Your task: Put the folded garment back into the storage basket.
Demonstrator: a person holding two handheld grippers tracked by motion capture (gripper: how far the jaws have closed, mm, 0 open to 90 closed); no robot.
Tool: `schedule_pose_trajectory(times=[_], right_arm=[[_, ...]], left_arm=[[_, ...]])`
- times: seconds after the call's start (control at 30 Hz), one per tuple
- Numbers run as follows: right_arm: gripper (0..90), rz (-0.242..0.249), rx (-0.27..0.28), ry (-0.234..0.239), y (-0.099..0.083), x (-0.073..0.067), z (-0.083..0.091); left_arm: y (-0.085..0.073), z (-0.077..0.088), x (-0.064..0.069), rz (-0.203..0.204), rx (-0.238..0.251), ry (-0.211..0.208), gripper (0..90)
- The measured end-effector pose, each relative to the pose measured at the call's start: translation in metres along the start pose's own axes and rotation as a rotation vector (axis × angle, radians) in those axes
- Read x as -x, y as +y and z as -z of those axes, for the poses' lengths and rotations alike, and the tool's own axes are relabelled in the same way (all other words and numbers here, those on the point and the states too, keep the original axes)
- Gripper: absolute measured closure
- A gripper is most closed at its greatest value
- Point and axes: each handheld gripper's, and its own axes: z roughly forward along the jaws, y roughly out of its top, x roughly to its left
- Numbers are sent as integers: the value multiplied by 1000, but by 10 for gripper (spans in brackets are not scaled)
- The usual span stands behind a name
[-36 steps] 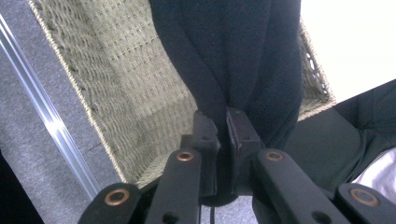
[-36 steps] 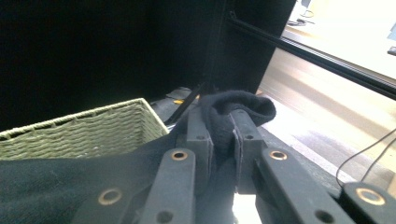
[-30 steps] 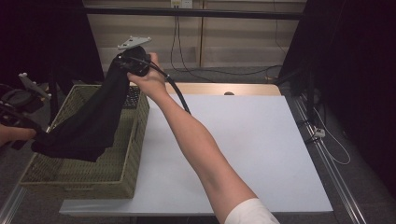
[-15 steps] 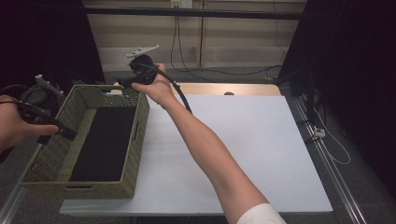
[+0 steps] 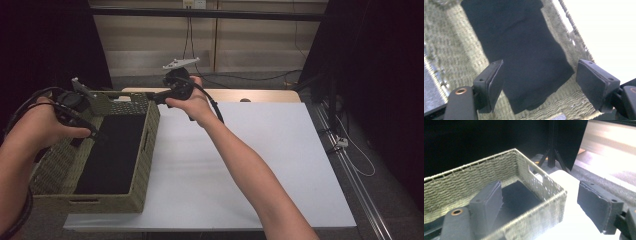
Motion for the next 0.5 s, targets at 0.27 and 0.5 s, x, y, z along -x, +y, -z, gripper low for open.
schedule_pose_trajectory(times=[0.27,0.5], right_arm=[[160,-18,-19,-14,-23,8,26],[152,-26,-22,-11,-38,11,44]], left_arm=[[10,-13,0,-17,-19,-29,199],[17,-22,3,-10,-4,-42,182]])
